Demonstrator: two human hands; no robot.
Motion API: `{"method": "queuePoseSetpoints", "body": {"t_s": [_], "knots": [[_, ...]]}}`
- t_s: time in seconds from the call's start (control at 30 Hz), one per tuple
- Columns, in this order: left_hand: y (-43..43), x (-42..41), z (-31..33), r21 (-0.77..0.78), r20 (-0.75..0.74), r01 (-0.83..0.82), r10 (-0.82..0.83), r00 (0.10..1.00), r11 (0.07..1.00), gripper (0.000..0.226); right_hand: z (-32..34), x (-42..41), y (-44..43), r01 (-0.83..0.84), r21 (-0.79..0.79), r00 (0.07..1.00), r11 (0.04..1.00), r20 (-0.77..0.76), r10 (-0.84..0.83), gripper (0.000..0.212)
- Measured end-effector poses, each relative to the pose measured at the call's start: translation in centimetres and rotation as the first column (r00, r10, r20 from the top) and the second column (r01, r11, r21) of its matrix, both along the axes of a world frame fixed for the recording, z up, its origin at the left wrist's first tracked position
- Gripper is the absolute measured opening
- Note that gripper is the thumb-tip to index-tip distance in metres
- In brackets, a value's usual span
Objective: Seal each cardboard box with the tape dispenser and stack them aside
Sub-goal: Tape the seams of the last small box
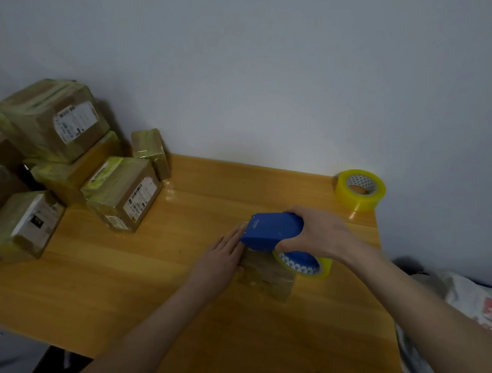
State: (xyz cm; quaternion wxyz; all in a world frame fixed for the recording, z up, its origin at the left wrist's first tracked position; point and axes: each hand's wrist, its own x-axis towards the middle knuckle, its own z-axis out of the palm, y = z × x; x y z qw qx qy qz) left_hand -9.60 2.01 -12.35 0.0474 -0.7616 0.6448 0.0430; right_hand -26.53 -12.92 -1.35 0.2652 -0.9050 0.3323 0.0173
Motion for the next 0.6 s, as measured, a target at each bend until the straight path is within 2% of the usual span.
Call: {"method": "queuePoseSetpoints", "body": {"t_s": [0.1, 0.23, 0.37, 0.6], "knots": [[0.1, 0.0, 0.1, 0.010, -0.036, 0.001, 0.000, 0.999, 1.000, 0.069, 0.1, -0.1, -0.1, 0.009, -0.024, 1.000, 1.000, -0.025, -0.009, 0.062], [0.3, -0.2, 0.0, 0.001, -0.023, -0.020, 0.020, 1.000, 1.000, 0.069, 0.2, -0.6, -0.4, -0.011, 0.024, 1.000, 1.000, -0.027, 0.011, 0.064], [0.3, 0.1, 0.3, -0.003, -0.044, -0.049, 0.049, 0.998, 0.999, 0.071, 0.7, -2.0, -1.1, -0.027, 0.032, 0.999, 0.999, -0.046, 0.028, 0.056], [0.3, -0.2, 0.2, 0.019, 0.043, -0.039, 0.038, 0.998, 0.999, 0.073, -1.7, -6.1, -1.9, 0.073, 0.182, 0.995, 0.981, -0.082, -0.059, 0.061]]}}
